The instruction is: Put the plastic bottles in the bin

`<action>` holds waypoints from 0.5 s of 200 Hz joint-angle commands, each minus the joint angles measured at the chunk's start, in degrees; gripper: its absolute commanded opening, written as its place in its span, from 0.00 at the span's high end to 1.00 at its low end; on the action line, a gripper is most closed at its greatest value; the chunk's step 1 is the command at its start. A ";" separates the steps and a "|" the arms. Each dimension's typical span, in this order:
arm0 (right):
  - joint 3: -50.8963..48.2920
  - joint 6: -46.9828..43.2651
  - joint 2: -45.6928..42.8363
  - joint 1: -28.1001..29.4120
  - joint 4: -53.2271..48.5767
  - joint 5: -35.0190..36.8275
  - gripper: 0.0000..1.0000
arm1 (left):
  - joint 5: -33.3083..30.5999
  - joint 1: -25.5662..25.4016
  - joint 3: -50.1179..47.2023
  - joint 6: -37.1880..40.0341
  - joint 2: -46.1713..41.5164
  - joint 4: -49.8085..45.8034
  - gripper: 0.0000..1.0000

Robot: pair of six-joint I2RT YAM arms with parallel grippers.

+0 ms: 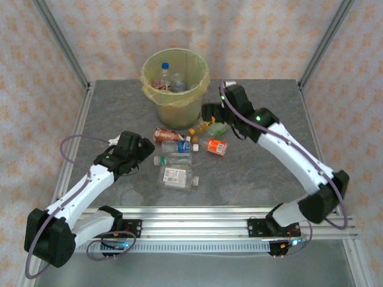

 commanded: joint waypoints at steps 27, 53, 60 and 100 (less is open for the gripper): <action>-20.21 -0.20 -12.70 7.25 3.32 -5.78 0.01 | -2.99 0.24 -0.35 -1.46 -2.61 -5.83 0.00; -26.27 -0.69 -14.90 11.37 5.37 -10.66 0.01 | -3.33 0.24 0.07 -1.55 -1.79 -6.09 0.00; -26.82 -1.29 -14.58 12.32 5.93 -11.23 0.01 | -3.75 0.24 0.34 -1.58 -1.50 -6.46 0.00; -23.33 -5.47 -5.62 17.81 4.39 -8.54 0.01 | -8.66 0.33 3.20 -0.93 -2.14 -10.37 0.00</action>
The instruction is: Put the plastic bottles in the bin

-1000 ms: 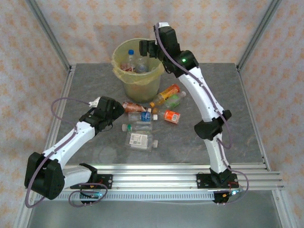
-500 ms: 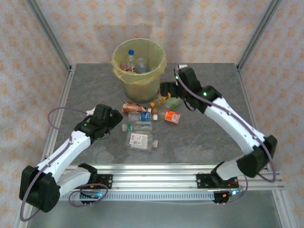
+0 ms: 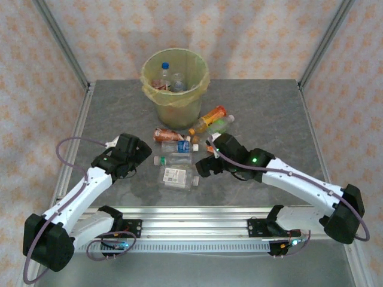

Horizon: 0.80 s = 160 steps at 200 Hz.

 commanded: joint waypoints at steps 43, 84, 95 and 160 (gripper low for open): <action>9.29 -5.74 17.37 7.87 -2.07 3.10 0.00 | -15.43 0.68 10.11 4.01 -1.39 -12.65 0.00; 15.85 -8.49 26.57 11.96 -5.18 5.59 0.04 | -18.42 1.60 11.65 4.55 -2.72 -14.59 0.00; 17.02 -9.00 28.36 12.43 -5.57 5.96 0.05 | -19.56 1.74 11.67 4.59 -3.57 -15.08 0.00; 20.63 -10.15 34.64 12.74 -6.81 9.06 0.04 | -22.65 2.16 12.07 5.55 -6.63 -16.73 0.00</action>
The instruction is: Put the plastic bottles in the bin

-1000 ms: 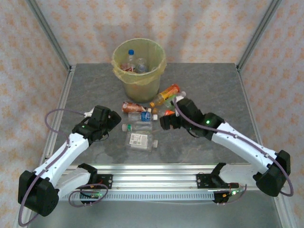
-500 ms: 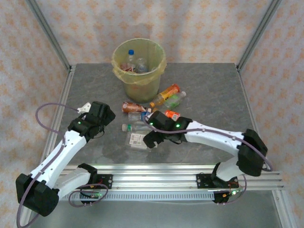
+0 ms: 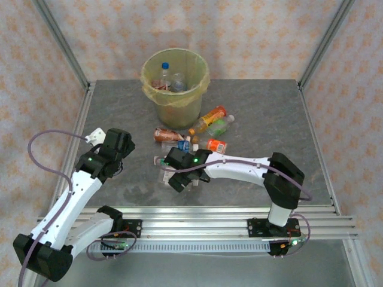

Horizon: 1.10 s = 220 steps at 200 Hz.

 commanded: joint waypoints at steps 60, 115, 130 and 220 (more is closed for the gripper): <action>3.99 -2.21 4.65 0.07 -2.82 4.39 0.04 | -2.59 0.97 0.85 0.91 0.10 -1.51 0.00; 3.77 -3.52 3.95 0.92 -3.06 -0.39 0.03 | -2.52 1.02 0.83 0.85 0.02 -1.57 0.00; 2.55 -4.41 3.07 1.04 -1.94 -1.84 0.01 | -2.68 1.06 0.89 0.97 -0.19 -1.61 0.00; 4.42 -9.18 6.76 1.04 -1.06 -1.61 0.01 | -3.25 1.08 1.24 1.07 -0.77 -2.09 0.00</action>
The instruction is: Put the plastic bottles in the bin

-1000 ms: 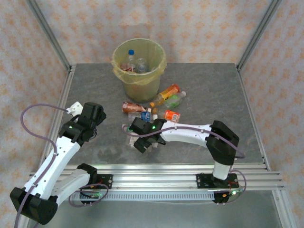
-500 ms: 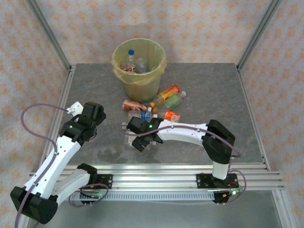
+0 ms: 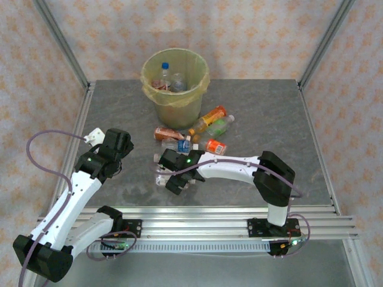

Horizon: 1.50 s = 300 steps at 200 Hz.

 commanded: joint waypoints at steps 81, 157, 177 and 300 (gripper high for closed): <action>1.31 -4.53 4.08 0.06 -1.75 -8.20 0.01 | -1.51 0.80 1.20 0.83 -0.64 -1.26 0.00; 1.35 -4.18 -0.22 -1.58 0.59 -10.36 0.01 | 4.38 2.82 2.18 3.36 1.74 -2.49 0.00; 1.21 -4.91 1.03 -1.63 0.96 -11.16 0.01 | 9.64 4.67 1.58 4.49 3.44 -2.74 0.03; -1.93 -5.37 -1.99 -3.84 5.70 -20.76 0.01 | 29.11 6.27 -6.43 4.99 7.17 -0.17 0.22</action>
